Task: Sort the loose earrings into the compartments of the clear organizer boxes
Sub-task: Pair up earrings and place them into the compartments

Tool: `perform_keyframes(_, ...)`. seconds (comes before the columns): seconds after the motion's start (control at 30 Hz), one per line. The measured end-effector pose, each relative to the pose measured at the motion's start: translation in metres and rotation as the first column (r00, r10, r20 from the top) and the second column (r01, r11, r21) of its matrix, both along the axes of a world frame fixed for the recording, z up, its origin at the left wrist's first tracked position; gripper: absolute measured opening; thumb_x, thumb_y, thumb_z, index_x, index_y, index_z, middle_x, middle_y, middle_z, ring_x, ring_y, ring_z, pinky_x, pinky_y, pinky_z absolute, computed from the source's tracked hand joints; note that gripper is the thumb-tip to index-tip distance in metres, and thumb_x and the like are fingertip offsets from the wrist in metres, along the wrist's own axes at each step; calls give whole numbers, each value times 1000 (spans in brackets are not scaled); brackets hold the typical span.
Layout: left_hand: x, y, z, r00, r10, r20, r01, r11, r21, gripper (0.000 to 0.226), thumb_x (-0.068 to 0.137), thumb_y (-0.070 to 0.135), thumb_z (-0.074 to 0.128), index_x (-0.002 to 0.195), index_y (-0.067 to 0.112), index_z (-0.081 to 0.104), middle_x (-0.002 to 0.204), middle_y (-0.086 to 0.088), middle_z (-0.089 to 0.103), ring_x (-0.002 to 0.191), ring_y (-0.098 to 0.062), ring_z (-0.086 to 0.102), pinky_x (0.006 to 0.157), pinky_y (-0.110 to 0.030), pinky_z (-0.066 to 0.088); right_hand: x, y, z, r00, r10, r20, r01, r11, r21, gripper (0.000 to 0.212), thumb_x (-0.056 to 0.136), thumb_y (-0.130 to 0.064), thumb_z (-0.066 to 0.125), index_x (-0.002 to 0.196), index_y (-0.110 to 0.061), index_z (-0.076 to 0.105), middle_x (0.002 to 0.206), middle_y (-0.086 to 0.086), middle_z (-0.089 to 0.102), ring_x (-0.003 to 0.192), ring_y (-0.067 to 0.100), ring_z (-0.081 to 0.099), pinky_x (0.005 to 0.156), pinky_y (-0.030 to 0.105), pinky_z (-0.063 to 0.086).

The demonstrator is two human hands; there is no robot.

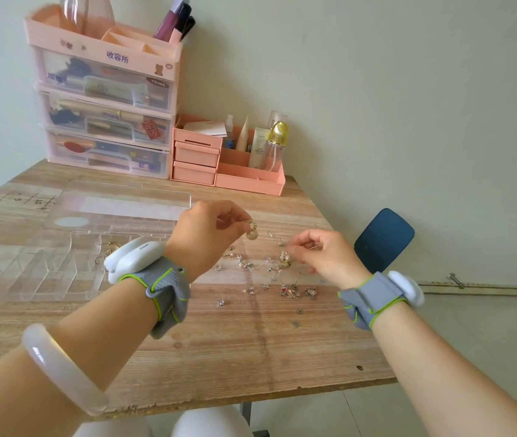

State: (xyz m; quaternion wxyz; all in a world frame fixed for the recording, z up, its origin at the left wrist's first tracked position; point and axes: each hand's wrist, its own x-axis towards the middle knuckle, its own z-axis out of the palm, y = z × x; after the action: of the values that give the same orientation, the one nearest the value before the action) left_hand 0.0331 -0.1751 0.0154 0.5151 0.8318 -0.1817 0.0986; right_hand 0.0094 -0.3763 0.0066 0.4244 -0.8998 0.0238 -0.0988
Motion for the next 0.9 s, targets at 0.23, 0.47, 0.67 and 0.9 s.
perform_keyframes(0.23,1,4,-6,1000,-10,-23,10,1000,19,8,81,24,66,76,29,67,70,6,61,63,-5,53,53,-4,37,9,7,-11,999,44,8,-36,903,-428,8,82,-24,67,88,-21,72,78,-6,51,66,4,43,59,21,33)
perform_keyframes(0.47,0,7,-7,999,-21,-32,21,1000,23,8,82,23,66,76,28,67,73,5,62,62,-4,52,52,-5,37,12,10,-9,998,28,-61,-54,871,-489,11,83,-26,65,87,-18,71,81,-4,52,77,12,47,65,25,33)
perform_keyframes(0.67,-1,8,-8,999,-25,-41,26,999,28,6,82,23,66,78,27,68,77,1,66,62,-4,53,51,-5,38,13,13,-5,989,39,-141,-106,856,-506,13,87,-24,61,89,-13,67,76,-4,56,74,13,50,58,25,36)
perform_keyframes(0.9,-1,8,-8,999,-24,-43,26,999,36,6,82,23,65,78,26,68,80,1,67,63,-5,54,50,-4,37,12,13,-5,991,21,-129,-85,857,-509,12,88,-22,59,88,-13,66,68,-13,49,74,12,50,64,24,36)
